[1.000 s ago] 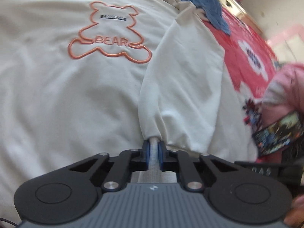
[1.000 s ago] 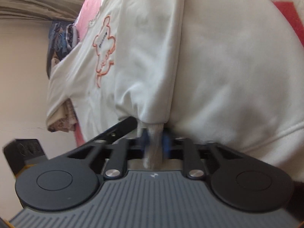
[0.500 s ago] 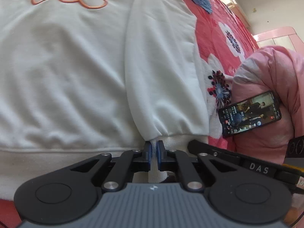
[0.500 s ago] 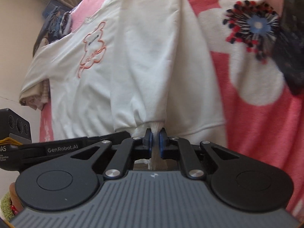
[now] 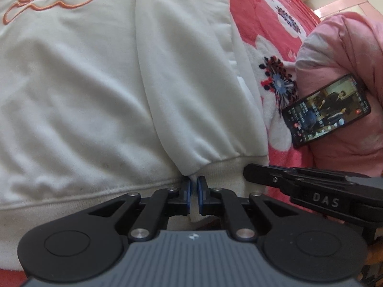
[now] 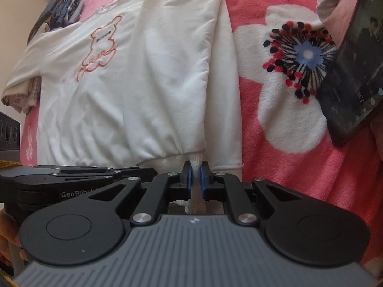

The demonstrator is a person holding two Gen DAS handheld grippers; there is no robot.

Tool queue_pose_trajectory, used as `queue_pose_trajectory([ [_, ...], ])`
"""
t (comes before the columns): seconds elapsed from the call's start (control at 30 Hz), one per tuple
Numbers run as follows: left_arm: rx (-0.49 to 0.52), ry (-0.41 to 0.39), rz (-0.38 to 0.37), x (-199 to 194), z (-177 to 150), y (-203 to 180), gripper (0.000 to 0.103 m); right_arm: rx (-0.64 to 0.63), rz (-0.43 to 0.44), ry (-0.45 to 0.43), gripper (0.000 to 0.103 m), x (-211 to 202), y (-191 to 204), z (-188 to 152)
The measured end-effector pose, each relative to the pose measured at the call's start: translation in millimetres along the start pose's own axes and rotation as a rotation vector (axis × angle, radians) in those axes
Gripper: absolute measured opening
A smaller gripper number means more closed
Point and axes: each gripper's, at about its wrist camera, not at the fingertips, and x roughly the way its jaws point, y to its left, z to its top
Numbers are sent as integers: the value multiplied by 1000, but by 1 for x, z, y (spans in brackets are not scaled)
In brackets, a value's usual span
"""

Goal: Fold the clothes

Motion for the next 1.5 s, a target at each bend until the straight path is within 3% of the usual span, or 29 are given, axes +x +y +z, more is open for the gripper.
queue_pose_trajectory([
  [0.17,67,4,-10,-5,-4,-1,9,19,-19,43,6,18,-7,-4],
  [0.27,126,0,-6,-19,-8,0,17,7,-29,36,8,9,-5,-5],
  [0.43,282,-156,-13,-65,-16,-5,18,-61,-32,-91,10,-43,9,-6],
  [0.57,351,-200,-57,-51,-5,-21,18,-133,-22,-214,10,-47,21,9],
  [0.7,344,-126,-3,-11,-1,-15,18,-140,-29,-285,10,-18,21,28],
  [0.77,300,-139,-41,-11,-2,-6,19,-160,-32,-225,10,7,16,30],
  [0.83,253,-134,-78,-12,-3,4,19,-180,-47,-111,6,27,10,27],
  [0.93,214,-139,-115,-13,-4,11,19,-224,-75,-88,7,15,16,37],
  [1.03,200,-149,-133,-12,-6,15,19,-263,-78,-189,8,-4,28,65],
  [1.13,210,-153,-147,-11,-7,15,19,-284,-113,-281,8,3,37,99],
  [1.2,217,-155,-164,-11,-9,18,19,-270,-128,-288,8,26,32,123],
  [1.27,208,-141,-191,-9,-11,22,19,-253,-213,-231,6,59,17,141],
  [1.3,202,-127,-205,-9,-12,25,19,-224,-206,-219,6,63,9,147],
  [1.37,199,-108,-225,-8,-12,27,19,-163,-182,-209,6,58,0,155],
  [1.43,209,-97,-239,-7,-11,28,20,-212,-240,-255,9,40,11,158],
  [1.5,218,-84,-256,-7,-9,29,24,-250,-226,-277,9,32,18,160],
])
